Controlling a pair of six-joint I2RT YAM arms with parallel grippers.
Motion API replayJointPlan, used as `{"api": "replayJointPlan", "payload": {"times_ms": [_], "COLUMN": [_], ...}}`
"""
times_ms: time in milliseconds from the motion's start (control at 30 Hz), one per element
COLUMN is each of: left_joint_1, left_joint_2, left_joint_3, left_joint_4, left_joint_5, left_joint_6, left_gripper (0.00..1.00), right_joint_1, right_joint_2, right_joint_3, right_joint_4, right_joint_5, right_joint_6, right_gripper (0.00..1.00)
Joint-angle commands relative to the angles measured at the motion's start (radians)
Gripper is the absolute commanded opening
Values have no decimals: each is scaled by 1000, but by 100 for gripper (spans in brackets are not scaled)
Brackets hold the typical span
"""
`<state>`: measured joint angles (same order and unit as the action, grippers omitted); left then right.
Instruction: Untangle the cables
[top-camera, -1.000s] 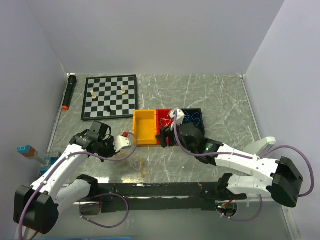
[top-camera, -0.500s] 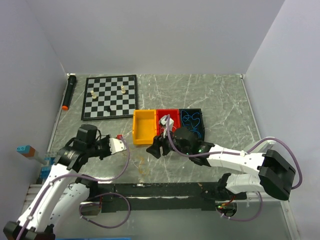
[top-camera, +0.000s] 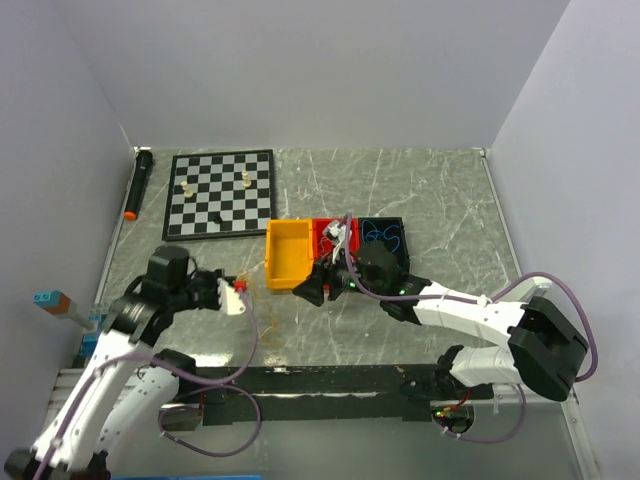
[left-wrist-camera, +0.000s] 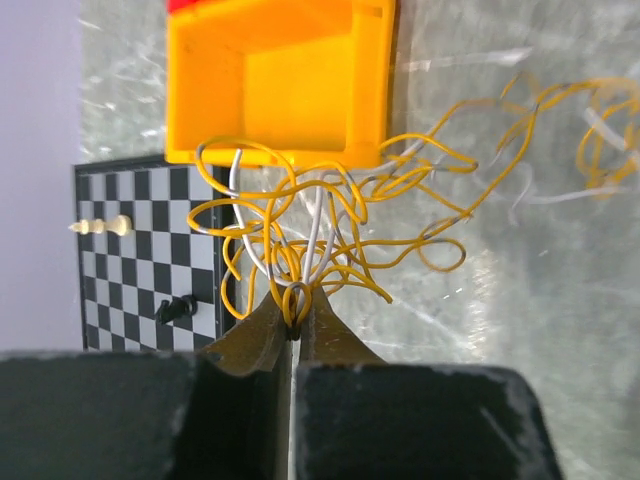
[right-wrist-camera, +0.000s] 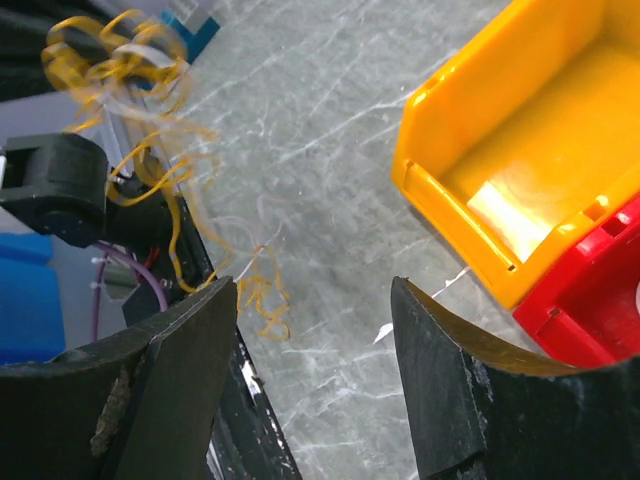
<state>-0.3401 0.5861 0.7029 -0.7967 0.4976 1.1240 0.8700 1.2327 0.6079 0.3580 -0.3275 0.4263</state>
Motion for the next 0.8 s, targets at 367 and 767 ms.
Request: {"api": "replayJointPlan", "payload": {"times_ms": [367, 767], "left_joint_1": [292, 375], "left_joint_2": [716, 914], "left_joint_3": [518, 707], "left_joint_4": [-72, -276], "left_joint_5": [-30, -67], "left_joint_6": [371, 578], "left_gripper": [1, 1], "right_joint_1": [-22, -89], "right_joint_2": [42, 76], "right_joint_3": [127, 112], "right_joint_4": [55, 110], "right_joint_5": [18, -47], "right_joint_6": [-12, -11], "right_gripper": [74, 73]}}
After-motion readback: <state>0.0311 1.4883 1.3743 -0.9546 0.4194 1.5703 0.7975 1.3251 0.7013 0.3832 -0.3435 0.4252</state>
